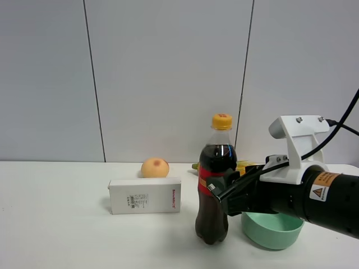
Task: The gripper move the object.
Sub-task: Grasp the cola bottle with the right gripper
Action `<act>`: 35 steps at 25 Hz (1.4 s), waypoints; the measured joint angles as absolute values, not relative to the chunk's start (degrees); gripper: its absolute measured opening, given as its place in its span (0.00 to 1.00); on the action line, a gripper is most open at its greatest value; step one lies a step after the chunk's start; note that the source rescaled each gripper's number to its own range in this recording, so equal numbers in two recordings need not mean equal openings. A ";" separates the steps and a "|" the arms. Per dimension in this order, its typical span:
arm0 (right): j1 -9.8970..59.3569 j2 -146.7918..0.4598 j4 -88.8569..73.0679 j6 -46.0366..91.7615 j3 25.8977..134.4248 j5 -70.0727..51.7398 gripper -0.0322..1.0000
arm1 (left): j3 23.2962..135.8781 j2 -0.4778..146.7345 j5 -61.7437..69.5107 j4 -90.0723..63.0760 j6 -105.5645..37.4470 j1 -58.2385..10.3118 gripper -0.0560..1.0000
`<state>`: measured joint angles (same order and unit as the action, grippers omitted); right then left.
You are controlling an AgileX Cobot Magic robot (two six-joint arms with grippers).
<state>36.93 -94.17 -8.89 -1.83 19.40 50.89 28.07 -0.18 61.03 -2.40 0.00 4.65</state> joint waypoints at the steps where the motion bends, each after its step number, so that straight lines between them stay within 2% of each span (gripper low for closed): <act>1: 36.93 -94.53 -8.66 -1.83 19.40 51.34 0.96 | 28.07 -0.18 61.03 -2.40 0.00 4.65 1.00; 18: 36.93 -100.42 -8.02 -1.78 19.45 59.97 0.94 | 28.07 -0.18 61.03 -2.40 0.00 4.65 1.00; 35: 36.93 -100.78 -8.07 0.82 19.45 60.24 0.93 | 28.07 -0.18 61.03 -2.40 0.00 4.65 1.00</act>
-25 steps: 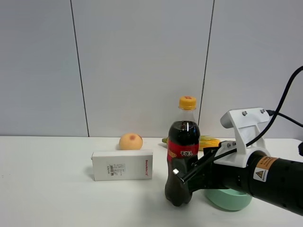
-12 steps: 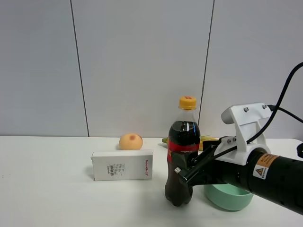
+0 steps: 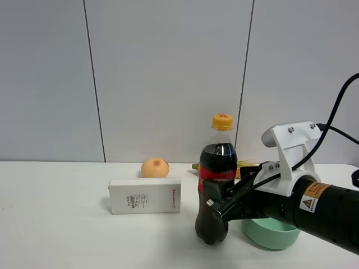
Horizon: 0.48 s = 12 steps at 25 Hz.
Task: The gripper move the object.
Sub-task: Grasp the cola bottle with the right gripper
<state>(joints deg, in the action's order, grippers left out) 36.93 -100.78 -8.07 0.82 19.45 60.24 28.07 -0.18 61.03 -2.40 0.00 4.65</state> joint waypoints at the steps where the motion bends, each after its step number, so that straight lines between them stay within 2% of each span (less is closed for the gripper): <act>1: 36.93 -100.78 -8.07 0.82 19.45 60.24 0.93 | 28.07 -0.18 61.03 -2.40 0.00 4.65 1.00; 12: 36.93 -105.43 -8.13 0.65 19.50 64.80 0.93 | 28.07 -0.18 61.03 -2.40 0.00 4.65 1.00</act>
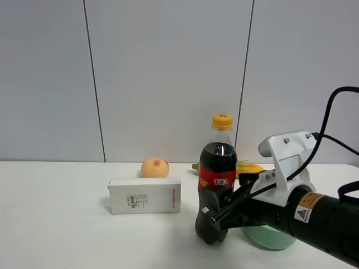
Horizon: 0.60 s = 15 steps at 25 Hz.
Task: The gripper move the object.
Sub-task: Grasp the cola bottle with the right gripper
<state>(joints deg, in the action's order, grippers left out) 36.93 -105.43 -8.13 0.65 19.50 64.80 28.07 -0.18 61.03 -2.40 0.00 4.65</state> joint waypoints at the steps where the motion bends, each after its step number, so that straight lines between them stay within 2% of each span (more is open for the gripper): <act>1: 36.93 -106.04 -8.13 0.65 19.50 65.31 0.93 | 28.07 -0.18 61.03 -2.40 0.00 4.65 1.00; 15: 36.93 -106.48 -8.11 0.00 21.92 66.22 0.93 | 28.07 -0.18 61.03 -2.40 0.00 4.65 1.00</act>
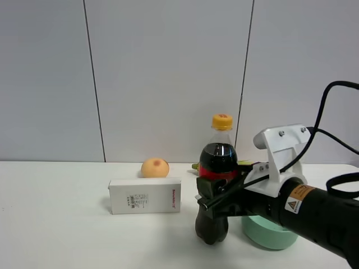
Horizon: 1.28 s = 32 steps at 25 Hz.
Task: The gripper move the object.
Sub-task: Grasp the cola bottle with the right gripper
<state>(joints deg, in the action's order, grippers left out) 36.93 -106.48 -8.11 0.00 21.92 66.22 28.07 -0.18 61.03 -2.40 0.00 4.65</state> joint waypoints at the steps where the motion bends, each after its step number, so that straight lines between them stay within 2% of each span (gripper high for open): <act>1: 36.93 -106.48 -8.11 0.00 22.68 65.91 0.93 | 28.07 -0.18 61.03 -2.40 0.00 4.65 1.00; 23: 36.93 -109.44 -7.96 0.61 24.05 65.48 0.93 | 28.07 -0.18 61.03 -2.40 0.00 4.65 1.00; 32: 36.93 -109.48 -7.95 2.50 27.65 61.54 0.92 | 28.07 -0.18 61.03 -2.40 0.00 4.65 1.00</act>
<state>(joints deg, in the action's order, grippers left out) 36.93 -109.48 -7.95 2.50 27.65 61.54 28.07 -0.18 61.03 -2.40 0.00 4.65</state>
